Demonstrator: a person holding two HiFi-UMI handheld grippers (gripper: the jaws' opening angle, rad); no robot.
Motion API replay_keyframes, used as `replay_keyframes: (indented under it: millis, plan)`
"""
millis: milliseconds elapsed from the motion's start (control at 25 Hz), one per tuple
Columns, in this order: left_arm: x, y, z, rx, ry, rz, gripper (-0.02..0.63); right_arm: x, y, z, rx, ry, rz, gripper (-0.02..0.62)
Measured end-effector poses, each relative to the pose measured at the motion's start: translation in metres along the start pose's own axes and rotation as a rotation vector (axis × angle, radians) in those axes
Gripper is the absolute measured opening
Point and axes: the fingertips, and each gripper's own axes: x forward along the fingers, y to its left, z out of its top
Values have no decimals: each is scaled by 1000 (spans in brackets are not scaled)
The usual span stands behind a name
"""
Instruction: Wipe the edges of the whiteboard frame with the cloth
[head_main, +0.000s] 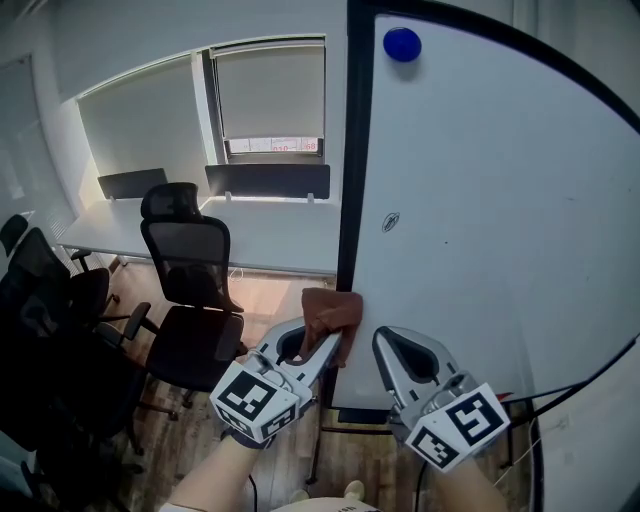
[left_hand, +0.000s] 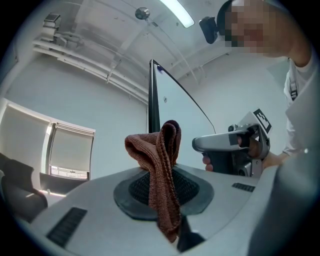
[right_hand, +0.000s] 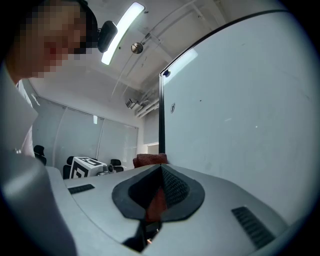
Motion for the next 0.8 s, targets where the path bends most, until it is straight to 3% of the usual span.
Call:
replay_keyframes:
  millis: [800]
  plan:
    - [8,6,74,15,-25,-30,64,4,6,69,-105,-49,-14,5]
